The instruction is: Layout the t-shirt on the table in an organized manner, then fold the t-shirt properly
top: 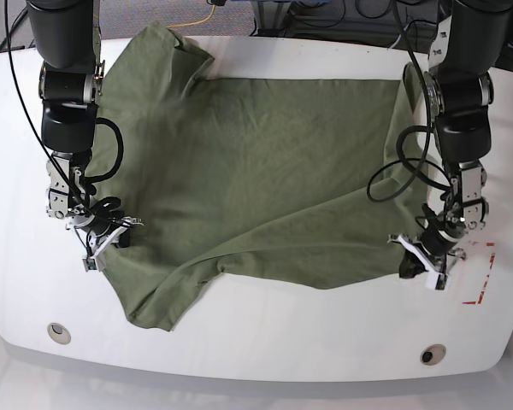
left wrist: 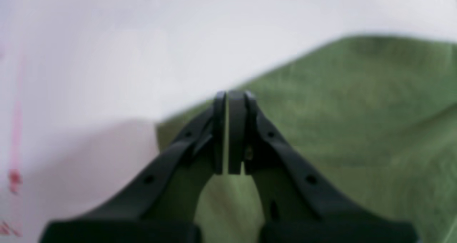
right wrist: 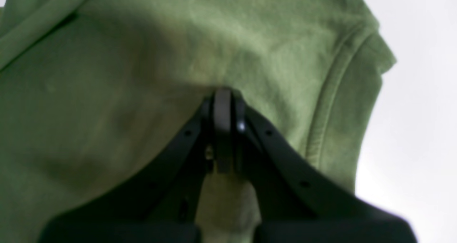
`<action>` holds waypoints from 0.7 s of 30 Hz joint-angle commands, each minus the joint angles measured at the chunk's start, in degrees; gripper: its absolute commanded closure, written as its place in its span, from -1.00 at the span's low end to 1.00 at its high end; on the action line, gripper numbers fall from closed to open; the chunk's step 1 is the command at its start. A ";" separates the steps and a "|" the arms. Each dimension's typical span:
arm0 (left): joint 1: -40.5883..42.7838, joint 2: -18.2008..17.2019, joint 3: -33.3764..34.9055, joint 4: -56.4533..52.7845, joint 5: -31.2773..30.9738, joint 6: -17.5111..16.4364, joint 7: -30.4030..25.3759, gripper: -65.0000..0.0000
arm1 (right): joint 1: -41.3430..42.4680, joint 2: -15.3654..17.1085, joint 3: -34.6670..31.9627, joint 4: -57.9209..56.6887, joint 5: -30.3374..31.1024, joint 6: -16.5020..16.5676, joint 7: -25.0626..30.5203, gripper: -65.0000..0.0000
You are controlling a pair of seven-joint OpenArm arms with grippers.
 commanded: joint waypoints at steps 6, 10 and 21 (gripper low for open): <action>-1.68 -1.88 -0.17 1.02 -0.68 0.07 -1.10 1.00 | 0.14 0.92 0.12 0.23 -0.58 -0.94 -0.83 0.98; -1.42 -2.40 -0.17 3.74 -0.77 -0.20 -0.84 1.00 | -0.48 0.92 0.20 2.34 -0.40 0.91 -1.44 0.98; 9.22 -2.40 -0.43 24.66 -5.78 -0.37 7.69 1.00 | -2.77 0.04 0.20 11.05 -0.32 1.70 -4.26 0.98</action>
